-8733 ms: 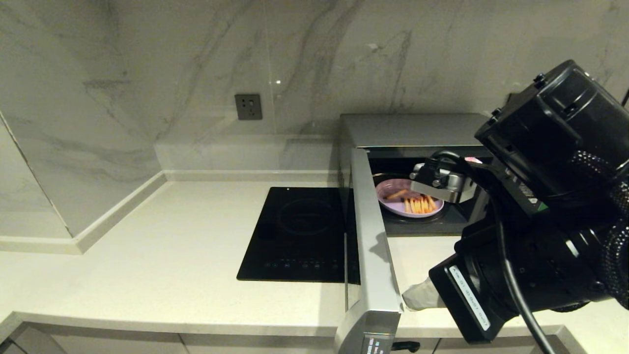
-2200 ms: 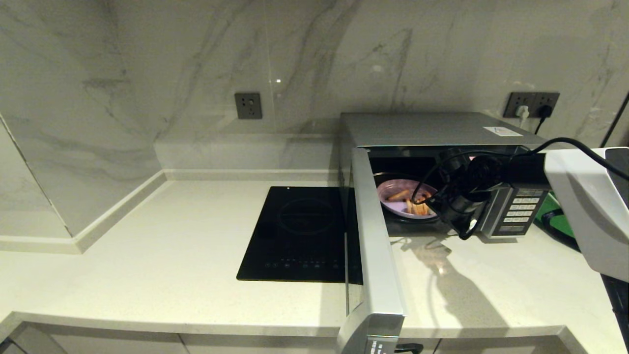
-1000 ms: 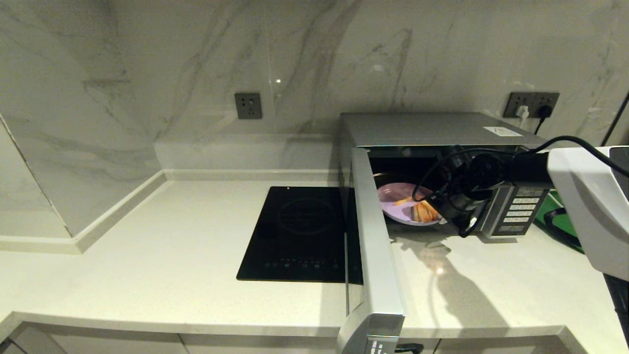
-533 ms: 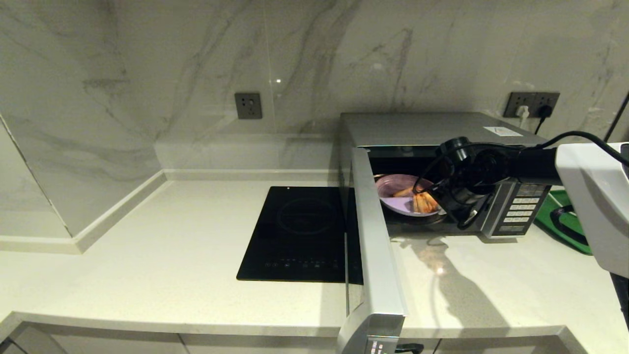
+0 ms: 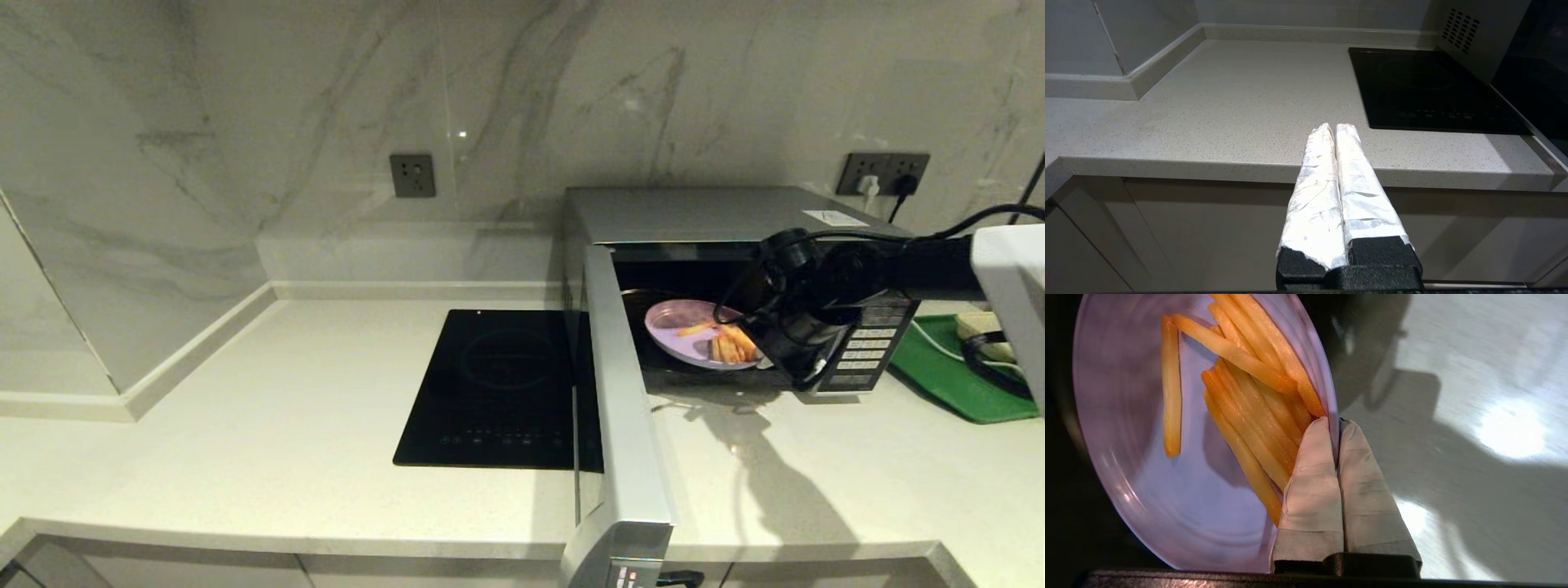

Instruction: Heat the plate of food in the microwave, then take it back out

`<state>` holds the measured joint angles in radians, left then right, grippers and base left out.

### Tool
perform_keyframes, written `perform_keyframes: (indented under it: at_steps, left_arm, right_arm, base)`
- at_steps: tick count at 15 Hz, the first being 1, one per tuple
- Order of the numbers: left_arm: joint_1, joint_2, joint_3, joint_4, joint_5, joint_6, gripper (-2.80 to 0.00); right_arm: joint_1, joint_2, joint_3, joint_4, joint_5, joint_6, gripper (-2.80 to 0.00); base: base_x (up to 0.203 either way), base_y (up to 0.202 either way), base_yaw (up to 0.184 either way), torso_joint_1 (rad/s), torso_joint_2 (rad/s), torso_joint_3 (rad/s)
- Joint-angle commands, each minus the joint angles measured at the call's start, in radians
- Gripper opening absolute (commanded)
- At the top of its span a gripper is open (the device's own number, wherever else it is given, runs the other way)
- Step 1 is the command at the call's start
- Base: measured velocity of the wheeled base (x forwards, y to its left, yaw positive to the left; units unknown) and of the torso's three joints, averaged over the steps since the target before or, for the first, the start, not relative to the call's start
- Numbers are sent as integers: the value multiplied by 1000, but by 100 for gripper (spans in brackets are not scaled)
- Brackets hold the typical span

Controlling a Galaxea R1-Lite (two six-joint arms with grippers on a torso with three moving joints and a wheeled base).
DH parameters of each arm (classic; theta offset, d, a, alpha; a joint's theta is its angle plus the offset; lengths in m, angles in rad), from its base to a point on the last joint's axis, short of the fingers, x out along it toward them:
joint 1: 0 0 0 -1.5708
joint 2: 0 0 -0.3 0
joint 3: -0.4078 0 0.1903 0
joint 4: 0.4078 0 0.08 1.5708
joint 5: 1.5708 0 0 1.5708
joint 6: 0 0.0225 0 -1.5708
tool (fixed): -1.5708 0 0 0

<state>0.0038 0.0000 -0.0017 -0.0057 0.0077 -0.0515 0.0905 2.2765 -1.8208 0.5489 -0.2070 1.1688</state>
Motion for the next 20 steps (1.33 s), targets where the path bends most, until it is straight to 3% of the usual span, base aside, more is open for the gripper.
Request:
perform_keyframes:
  at_steps: [1,5,10,12,20]
  left_arm:
    - [1,0,0,0,0,-1,-280]
    - [-1,-1,0,0,0,-1,-280]
    - [1,0,0,0,0,-1,-280]
    - [1,0,0,0,0,-1,-280]
    - [0,-1,0,0,0,-1,-280]
  right_arm:
    - [-12,-130,170,-15,12,11,-280]
    - [-24,-339,451,-128,23,12,-280]
    - [-100,-509,636,-154,26,8,-280]
    - [-170,-558,707,-178,26,-9,-280]
    - [-521,-616,931,-350,94,-214,-280]
  base:
    - [0,0,0,0,0,0]
    - [0,0,0,0,0,0]
    - [0,0,0,0,0,0]
    - [0,0,0,0,0,0]
    - [0,0,0,0,0,0]
